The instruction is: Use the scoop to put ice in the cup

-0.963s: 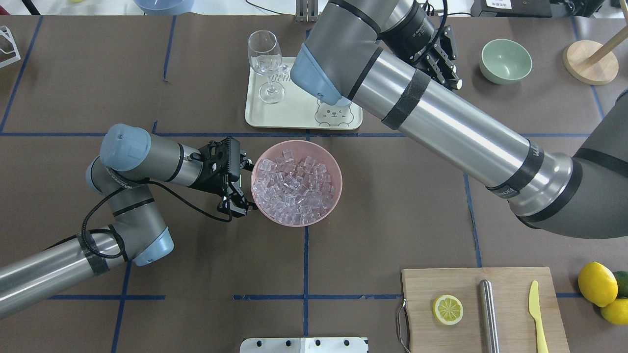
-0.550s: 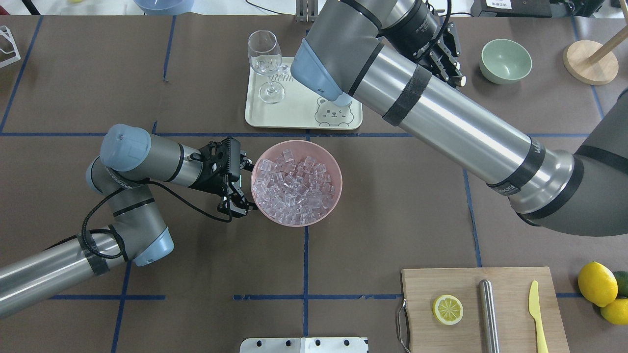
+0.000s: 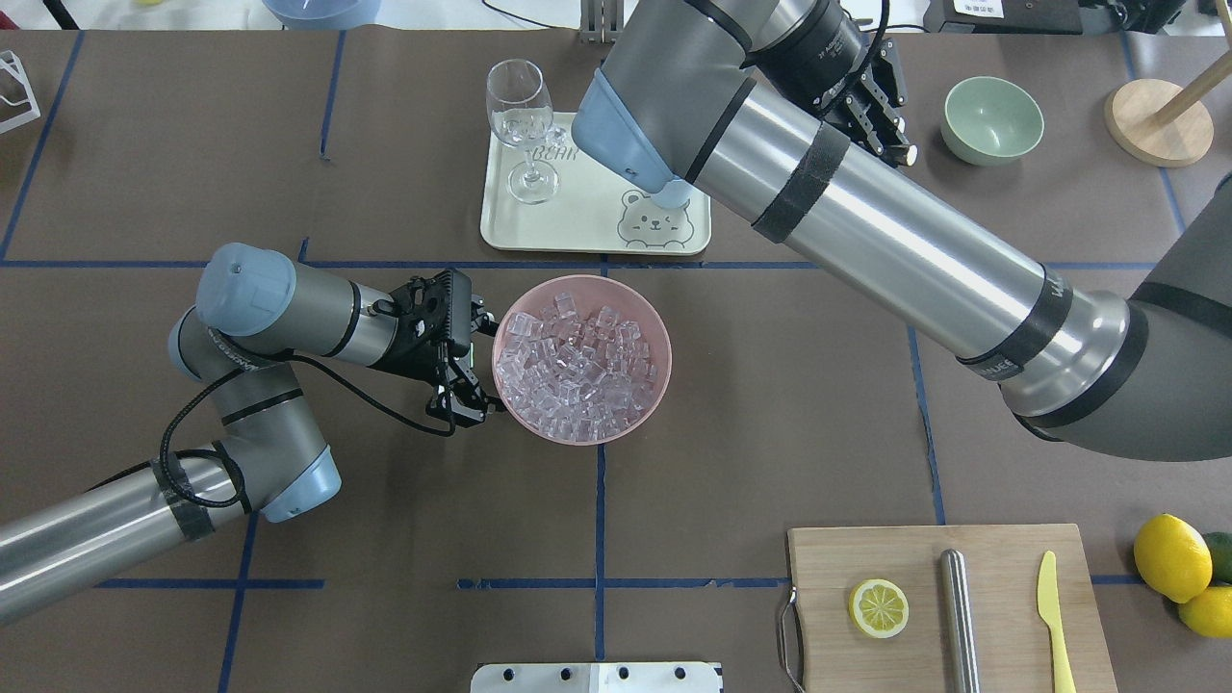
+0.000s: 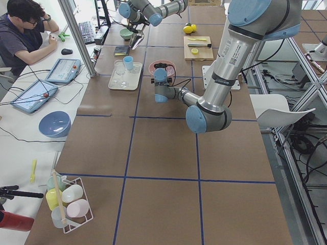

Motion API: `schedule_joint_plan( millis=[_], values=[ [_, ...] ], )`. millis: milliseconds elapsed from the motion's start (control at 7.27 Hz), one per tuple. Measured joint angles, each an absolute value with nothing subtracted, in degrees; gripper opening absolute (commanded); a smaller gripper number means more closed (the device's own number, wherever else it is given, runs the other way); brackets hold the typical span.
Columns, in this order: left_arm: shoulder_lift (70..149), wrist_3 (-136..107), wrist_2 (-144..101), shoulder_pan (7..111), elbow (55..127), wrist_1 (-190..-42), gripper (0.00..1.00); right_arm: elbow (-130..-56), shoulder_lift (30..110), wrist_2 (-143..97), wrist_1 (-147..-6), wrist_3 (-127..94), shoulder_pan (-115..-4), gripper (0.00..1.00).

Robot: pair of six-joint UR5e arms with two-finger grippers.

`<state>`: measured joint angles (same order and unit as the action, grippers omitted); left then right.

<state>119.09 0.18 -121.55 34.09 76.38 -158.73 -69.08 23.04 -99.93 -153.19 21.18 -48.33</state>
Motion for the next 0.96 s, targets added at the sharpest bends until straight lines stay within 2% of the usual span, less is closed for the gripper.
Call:
schedule_joint_plan(
  millis=[550, 962],
  values=[
    [119.1, 0.2, -121.6, 34.1, 76.4, -158.8, 1.0, -69.4, 22.9, -101.4, -153.2, 21.4, -49.5, 0.0],
    [119.1, 0.2, -121.6, 34.1, 76.4, -158.8, 1.0, -71.7, 23.8, -110.2, -153.0, 19.7, -55.4, 0.0]
  ],
)
